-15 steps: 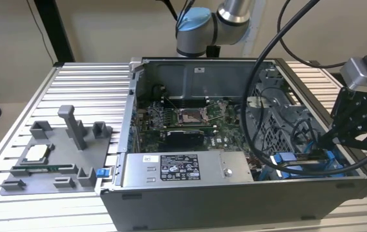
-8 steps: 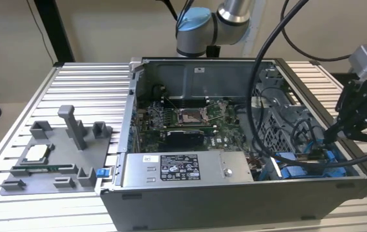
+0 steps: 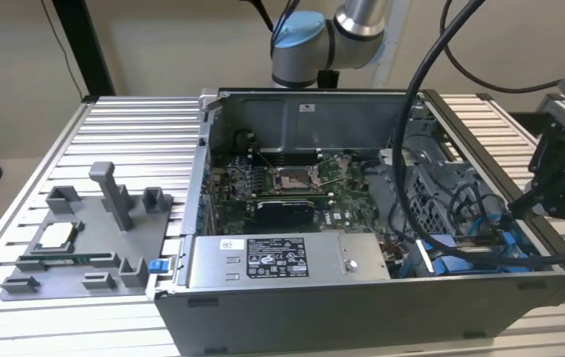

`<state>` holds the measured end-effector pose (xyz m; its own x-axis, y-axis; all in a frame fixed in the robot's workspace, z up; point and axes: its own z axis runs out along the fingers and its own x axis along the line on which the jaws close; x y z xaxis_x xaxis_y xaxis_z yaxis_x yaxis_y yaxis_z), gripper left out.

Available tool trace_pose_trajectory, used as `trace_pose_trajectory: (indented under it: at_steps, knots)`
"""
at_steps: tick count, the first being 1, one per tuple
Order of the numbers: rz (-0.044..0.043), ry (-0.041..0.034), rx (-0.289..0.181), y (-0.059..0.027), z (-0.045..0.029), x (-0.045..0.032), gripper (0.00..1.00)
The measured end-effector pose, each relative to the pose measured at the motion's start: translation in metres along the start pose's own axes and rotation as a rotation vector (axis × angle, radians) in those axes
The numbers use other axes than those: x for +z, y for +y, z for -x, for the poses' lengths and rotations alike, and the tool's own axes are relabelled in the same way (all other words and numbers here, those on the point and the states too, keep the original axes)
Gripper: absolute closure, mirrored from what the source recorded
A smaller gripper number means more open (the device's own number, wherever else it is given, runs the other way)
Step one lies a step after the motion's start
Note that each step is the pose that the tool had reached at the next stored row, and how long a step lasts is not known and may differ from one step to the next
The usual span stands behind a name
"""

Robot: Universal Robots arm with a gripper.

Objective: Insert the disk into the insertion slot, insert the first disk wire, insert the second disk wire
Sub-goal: 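Insert the second disk wire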

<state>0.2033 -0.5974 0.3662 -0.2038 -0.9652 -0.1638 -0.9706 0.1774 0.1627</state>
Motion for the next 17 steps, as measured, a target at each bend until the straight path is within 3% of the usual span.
trace_pose_trajectory:
  at_steps: [1,7,12,17]
  knots:
    - [0.0003,-0.0006,0.0,-0.001,-0.0017,0.0016,0.0]
    - [0.0022,-0.0124,0.0,-0.0034,-0.0004,0.0108,0.0]
    - [0.0041,-0.0379,0.004,-0.0037,-0.0005,0.0124,0.0]
    - [0.0041,-0.0441,0.009,-0.0043,-0.0021,0.0178,0.0]
